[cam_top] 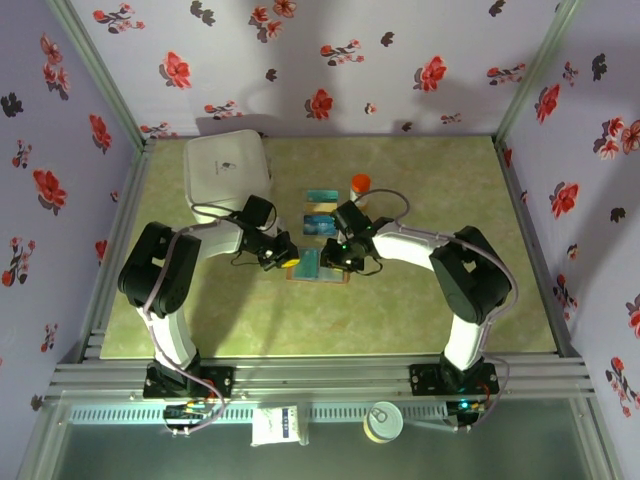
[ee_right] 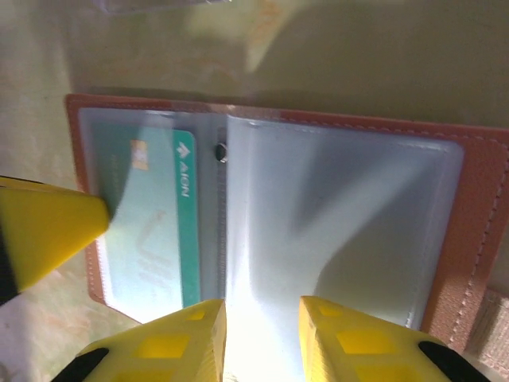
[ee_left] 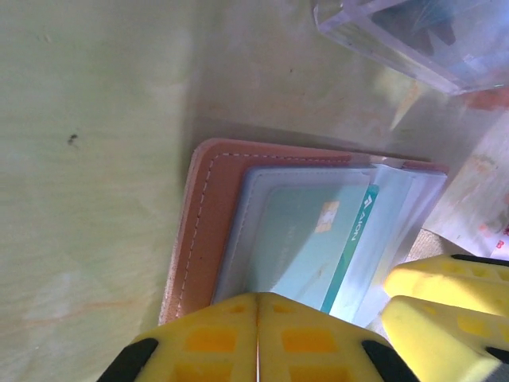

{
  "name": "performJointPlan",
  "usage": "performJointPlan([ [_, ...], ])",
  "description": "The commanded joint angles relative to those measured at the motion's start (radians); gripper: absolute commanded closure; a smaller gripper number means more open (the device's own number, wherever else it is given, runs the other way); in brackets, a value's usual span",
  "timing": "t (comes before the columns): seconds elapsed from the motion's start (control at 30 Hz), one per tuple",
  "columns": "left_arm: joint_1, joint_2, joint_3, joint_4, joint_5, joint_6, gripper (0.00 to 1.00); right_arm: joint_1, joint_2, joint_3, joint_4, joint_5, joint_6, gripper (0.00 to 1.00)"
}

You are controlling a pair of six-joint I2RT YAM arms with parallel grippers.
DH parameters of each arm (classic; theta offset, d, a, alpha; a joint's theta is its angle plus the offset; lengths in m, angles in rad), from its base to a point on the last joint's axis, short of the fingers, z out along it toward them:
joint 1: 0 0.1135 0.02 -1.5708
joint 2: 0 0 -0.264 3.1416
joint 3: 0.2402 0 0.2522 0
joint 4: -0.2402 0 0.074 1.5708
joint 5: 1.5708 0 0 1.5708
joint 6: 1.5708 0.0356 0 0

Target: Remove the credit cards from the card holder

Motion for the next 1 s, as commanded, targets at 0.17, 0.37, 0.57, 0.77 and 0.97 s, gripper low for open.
performJointPlan([
  [0.17,0.002,-0.006,0.002,-0.029,-0.030,0.046,0.97,0.010,0.014,0.051,0.085,-0.097,0.060,0.72],
  [0.37,0.002,0.010,0.000,-0.041,-0.034,0.056,0.99,0.012,0.055,0.069,0.100,-0.119,0.072,0.73],
  [0.57,0.002,0.010,-0.006,-0.043,-0.033,0.060,0.99,0.012,0.089,0.072,0.135,-0.165,0.083,0.74],
  [0.77,0.002,0.006,-0.009,-0.040,-0.034,0.055,0.99,0.012,0.116,0.065,0.167,-0.191,0.095,0.75],
  [0.97,0.001,-0.006,-0.009,-0.043,-0.034,0.054,0.98,0.012,0.124,0.078,0.089,-0.142,0.075,0.75],
])
